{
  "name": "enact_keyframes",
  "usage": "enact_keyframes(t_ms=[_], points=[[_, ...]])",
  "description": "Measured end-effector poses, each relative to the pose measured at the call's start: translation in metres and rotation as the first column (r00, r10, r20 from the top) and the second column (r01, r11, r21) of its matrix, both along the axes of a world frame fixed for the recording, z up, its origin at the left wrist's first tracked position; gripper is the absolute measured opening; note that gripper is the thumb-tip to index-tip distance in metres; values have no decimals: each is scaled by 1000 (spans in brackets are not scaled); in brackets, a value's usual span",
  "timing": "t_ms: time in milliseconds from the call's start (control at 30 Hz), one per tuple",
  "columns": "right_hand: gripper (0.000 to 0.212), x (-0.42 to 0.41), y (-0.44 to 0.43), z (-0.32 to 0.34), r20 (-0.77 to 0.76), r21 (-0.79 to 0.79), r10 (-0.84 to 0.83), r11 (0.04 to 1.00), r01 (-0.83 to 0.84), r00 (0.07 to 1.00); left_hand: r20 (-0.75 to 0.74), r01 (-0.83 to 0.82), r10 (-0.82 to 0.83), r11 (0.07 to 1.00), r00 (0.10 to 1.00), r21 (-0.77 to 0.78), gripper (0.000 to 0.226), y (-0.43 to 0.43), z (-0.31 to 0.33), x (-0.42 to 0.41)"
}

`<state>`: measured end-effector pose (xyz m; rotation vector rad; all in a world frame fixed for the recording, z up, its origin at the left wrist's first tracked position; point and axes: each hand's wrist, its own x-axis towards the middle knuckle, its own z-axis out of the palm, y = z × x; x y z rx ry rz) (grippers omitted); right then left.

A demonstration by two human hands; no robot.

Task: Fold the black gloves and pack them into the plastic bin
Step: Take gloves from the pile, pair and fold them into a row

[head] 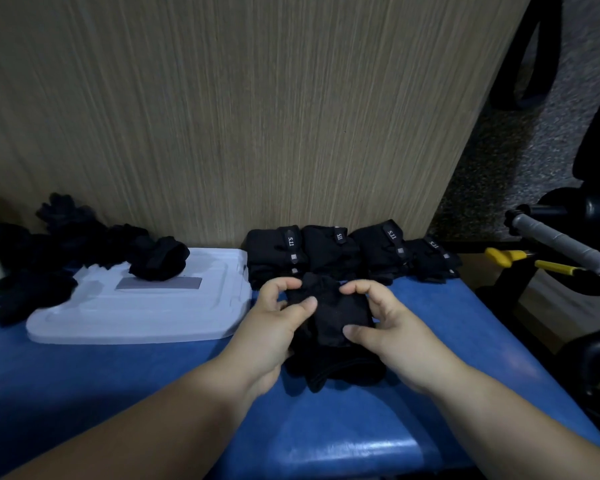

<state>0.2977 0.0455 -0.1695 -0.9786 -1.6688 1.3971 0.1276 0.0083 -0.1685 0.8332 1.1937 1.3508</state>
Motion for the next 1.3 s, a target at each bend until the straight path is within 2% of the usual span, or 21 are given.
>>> enact_keyframes(t_ms=[67, 100, 167, 200, 267, 333, 400, 500, 600, 700, 800, 867, 967, 1067, 1167, 1233, 1300], points=[[56, 5, 4, -3, 113, 12, 2, 1000, -3, 994, -182, -16, 17, 1000, 983, 9, 25, 2, -5, -2], [58, 8, 6, -4, 193, 17, -2, 1000, -1, 981, -337, -16, 24, 1000, 941, 25, 25, 3, -8, -3], [57, 11, 7, -7, 379, 77, -37, 997, 8, 925, -663, -9, 37, 999, 748, 46, 27, 5, -13, -5], [58, 12, 8, -8, 453, 123, -63, 992, 7, 889, -761, 0, 57, 997, 647, 75, 29, 6, -16, -5], [60, 11, 8, -9, 592, 244, -133, 970, -19, 795, -857, 36, 123, 986, 501, 163, 35, 6, -21, -5], [62, 10, 6, -7, 713, 414, -266, 907, -83, 649, -904, 71, 192, 969, 382, 236, 37, 4, -22, -4], [59, 11, 5, -5, 712, 507, -339, 854, -115, 615, -916, 102, 234, 955, 326, 280, 36, 3, -23, -3], [62, 11, 4, -3, 741, 466, -229, 853, -237, 631, -907, 67, 238, 958, 348, 278, 35, 2, -22, -4], [69, 10, 2, -5, 868, 290, -71, 876, -385, 492, -896, 13, 202, 974, 395, 225, 42, 1, -16, -5], [68, 10, -1, -5, 927, 167, 8, 886, -432, 375, -929, 27, 48, 998, 367, 62, 53, -3, -9, -9], [68, 10, -1, -3, 947, 130, 22, 886, -445, 321, -948, 72, -8, 997, 318, 16, 50, -3, -9, -11], [68, 8, 0, -2, 953, 122, 23, 884, -452, 301, -931, 122, 13, 991, 366, 62, 45, -2, -10, -9], [69, 7, 0, -3, 952, 127, 19, 884, -450, 306, -878, 187, 20, 974, 478, 124, 38, -3, -10, -7], [70, 10, -1, -4, 937, 144, 18, 890, -433, 349, -853, 226, -20, 967, 521, 116, 20, -3, -13, -7], [71, 14, 0, -4, 905, 183, 7, 896, -404, 426, -874, 284, -48, 953, 484, 105, 20, -4, -16, -10], [70, 16, 1, -3, 879, 228, -22, 897, -378, 477, -906, 321, -35, 940, 421, 113, 24, -4, -19, -11], [64, 18, 3, -3, 851, 278, -68, 899, -337, 521, -938, 352, -12, 928, 345, 118, 20, -5, -22, -10]])
